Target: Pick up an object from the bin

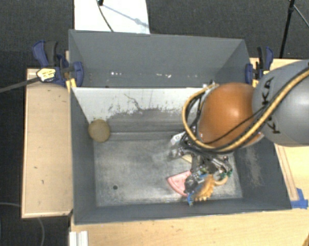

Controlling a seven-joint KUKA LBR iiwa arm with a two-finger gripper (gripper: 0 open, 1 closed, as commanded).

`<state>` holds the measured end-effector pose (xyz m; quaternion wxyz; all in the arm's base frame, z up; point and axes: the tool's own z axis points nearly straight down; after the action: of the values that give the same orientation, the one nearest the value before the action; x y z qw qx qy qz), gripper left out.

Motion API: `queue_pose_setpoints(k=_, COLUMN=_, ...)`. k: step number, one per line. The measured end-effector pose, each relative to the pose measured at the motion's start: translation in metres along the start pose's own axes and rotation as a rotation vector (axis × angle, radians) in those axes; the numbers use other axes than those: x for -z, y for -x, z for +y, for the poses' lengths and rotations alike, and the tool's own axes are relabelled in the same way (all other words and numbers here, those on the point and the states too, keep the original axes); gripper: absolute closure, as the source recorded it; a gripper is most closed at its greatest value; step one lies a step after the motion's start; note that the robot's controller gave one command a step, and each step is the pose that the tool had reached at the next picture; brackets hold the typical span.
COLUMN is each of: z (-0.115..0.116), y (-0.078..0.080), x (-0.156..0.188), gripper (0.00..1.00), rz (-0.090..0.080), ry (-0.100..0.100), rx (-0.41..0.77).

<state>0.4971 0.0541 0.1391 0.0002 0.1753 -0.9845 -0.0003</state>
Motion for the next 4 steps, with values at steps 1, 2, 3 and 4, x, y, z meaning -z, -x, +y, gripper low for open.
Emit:
queue_pose_setpoints(k=1, z=-0.061, y=-0.038, x=-0.063, gripper=1.00, rz=-0.019, ry=-0.003, rx=0.060)
queue_pose_setpoints(k=2, z=-0.061, y=-0.038, x=-0.063, gripper=1.00, rz=-0.019, ry=-0.003, rx=0.058)
queue_pose_setpoints(k=3, z=-0.075, y=-0.036, x=0.100, gripper=1.00, rz=-0.008, ry=-0.004, rx=0.092)
queue_pose_setpoints(k=4, z=-0.074, y=-0.037, x=0.098, gripper=1.00, rz=-0.003, ry=-0.001, rx=0.090)
